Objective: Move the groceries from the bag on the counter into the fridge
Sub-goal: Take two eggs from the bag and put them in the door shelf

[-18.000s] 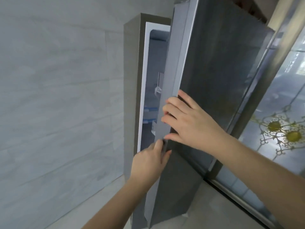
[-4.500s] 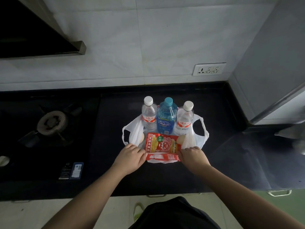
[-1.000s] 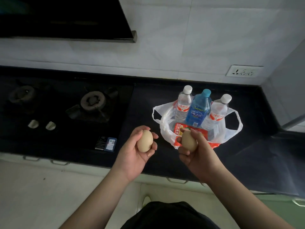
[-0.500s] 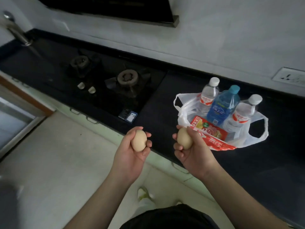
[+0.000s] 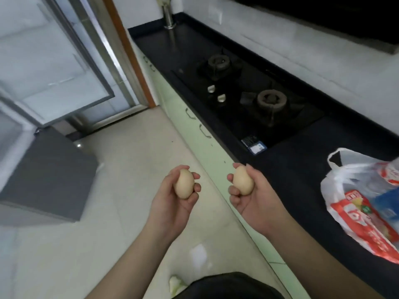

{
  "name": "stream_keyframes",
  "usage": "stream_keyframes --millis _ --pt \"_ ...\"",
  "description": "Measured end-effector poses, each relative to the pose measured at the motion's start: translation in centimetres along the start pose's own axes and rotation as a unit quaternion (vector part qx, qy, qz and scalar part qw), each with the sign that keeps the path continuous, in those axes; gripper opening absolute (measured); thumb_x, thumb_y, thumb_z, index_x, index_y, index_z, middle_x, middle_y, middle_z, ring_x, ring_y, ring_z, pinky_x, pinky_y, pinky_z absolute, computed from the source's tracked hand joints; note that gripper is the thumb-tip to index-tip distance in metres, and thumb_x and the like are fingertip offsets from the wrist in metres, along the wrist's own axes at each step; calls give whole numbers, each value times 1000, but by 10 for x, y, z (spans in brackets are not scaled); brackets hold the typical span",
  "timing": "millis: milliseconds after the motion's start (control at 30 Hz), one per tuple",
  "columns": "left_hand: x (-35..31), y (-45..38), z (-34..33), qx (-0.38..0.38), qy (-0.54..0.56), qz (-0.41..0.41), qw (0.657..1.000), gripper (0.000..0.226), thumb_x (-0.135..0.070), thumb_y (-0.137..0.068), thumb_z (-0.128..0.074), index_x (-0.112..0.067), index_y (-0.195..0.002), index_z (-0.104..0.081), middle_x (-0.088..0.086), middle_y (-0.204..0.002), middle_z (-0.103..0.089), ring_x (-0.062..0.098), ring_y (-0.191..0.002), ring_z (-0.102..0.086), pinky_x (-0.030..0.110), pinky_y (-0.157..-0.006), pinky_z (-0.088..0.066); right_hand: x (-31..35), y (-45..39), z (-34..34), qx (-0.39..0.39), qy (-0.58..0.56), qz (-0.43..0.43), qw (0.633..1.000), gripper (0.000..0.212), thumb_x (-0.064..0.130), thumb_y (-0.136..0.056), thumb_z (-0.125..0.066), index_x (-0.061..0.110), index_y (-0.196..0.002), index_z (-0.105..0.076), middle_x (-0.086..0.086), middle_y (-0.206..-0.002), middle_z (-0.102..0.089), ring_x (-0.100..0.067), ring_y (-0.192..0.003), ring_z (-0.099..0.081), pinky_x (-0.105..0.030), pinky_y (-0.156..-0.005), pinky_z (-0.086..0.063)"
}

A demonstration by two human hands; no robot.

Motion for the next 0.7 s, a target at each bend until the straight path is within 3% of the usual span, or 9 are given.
stream_keyframes --millis 433,700 --pt "-143 53 187 -109 120 -113 980 17 -21 -97 -45 -11 -97 -58 13 -82 -62 22 -60 -53 22 -44 -35 -173 -63 -197 99 120 -112 982 21 30 -92 -53 17 -105 -61 -7 -78 -64 -14 -53 -49 -23 -46 -43" --pt "-196 68 262 -164 168 -169 957 15 -21 -95 -48 -10 -98 -58 14 -84 -61 22 -61 -53 21 -43 -36 -227 -96 -268 156 168 -155 961 24 33 -90 -55 16 -106 -62 -7 -78 -65 -15 -53 -52 -24 -45 -44"
Point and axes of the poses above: each hand's wrist, its own y-axis away from the middle knuckle, its own z-axis out of the back of the hand, x = y × z, the point moved 2 cm from there along -y, towards the middle knuckle
